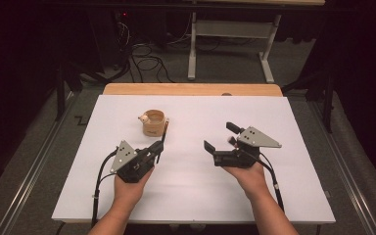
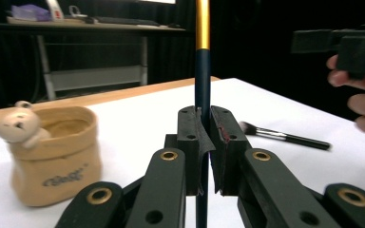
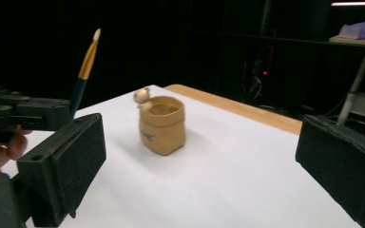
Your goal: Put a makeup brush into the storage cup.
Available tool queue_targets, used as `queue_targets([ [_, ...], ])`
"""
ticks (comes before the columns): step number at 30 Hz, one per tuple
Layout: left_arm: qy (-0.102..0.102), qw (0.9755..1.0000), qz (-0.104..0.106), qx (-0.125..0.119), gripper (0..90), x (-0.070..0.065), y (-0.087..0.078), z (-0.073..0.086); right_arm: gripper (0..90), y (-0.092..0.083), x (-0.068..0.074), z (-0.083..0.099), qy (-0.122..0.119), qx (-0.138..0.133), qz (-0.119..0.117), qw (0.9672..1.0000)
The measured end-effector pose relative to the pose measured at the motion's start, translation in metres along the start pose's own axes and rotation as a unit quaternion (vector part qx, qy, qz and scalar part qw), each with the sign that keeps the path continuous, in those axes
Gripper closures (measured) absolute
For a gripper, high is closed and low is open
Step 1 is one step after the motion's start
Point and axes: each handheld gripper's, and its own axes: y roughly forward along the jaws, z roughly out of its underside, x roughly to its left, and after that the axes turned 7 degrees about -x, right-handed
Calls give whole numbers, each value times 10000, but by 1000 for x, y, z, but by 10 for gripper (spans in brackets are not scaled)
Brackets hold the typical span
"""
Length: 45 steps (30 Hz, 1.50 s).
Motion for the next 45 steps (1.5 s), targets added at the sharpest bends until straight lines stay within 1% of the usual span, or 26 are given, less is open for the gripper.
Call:
queue_targets([
  [1, -7, 10000, 58, -12, 834, -1, -1, 1, 41, 0, 2, 1, -9, 16, -51, 10000],
  [2, -92, 9998, 144, -55, 834, -1, -1, 2, 43, 0, 4, 3, 21, 36, -79, 10000],
  [5, -163, 9996, 225, -51, 834, -4, -1, 4, 51, 0, 9, 7, 49, 51, -176, 9998],
  [6, -192, 9995, 236, -65, 834, -5, -1, 5, 55, 0, 10, 8, 57, 47, -194, 9998],
  [8, -153, 9995, 258, -56, 834, -7, -1, 5, 62, 0, 12, 9, 74, 60, -232, 9997],
  [13, -201, 9994, 264, -130, 834, -10, 0, 5, 91, 4, 19, 13, 152, 119, -358, 9992],
  [14, -208, 9993, 262, -148, 834, -11, 0, 5, 95, 5, 20, 13, 131, 89, -401, 9991],
  [15, -226, 9992, 268, -172, 834, -12, 0, 5, 99, 5, 22, 14, 195, 99, -411, 9989],
  [17, -213, 9992, 263, -200, 834, -15, 0, 5, 109, 5, 24, 13, 212, 109, -460, 9987],
  [19, -186, 9993, 266, -203, 834, -17, 0, 5, 119, 5, 25, 13, 271, 65, -487, 9984],
  [21, -203, 9992, 264, -225, 834, -19, 0, 6, 128, 5, 26, 12, 261, 7, -540, 9982],
  [25, -155, 9992, 314, -196, 834, -23, 2, 7, 147, 6, 29, 12, 282, 12, -551, 9981],
  [27, -140, 9992, 340, -185, 834, -25, 3, 8, 152, 6, 29, 12, 353, 35, -566, 9978],
  [28, -165, 9991, 351, -186, 834, -27, 4, 8, 155, 7, 30, 13, 374, 40, -582, 9976],
  [29, -132, 9991, 364, -164, 834, -27, 4, 9, 156, 7, 30, 13, 393, 36, -585, 9975],
  [30, -129, 9991, 379, -152, 834, -29, 5, 9, 158, 8, 30, 13, 371, 23, -606, 9975],
  [31, -142, 9990, 390, -156, 834, -30, 6, 10, 159, 8, 31, 13, 435, 48, -607, 9972],
  [34, -127, 9989, 441, -109, 834, -32, 7, 12, 168, 9, 32, 14, 446, 41, -652, 9969],
  [36, -125, 9987, 491, -66, 834, -34, 8, 13, 175, 9, 33, 14, 510, 53, -688, 9963],
  [37, -133, 9986, 500, -55, 834, -35, 9, 13, 179, 9, 34, 15, 557, 74, -669, 9962],
  [42, -140, 9984, 544, -33, 834, -38, 10, 15, 232, 10, 35, 15, 600, 65, -659, 9960],
  [45, -149, 9984, 546, -47, 834, -39, 11, 15, 275, 10, 36, 15, 569, 32, -687, 9960],
])
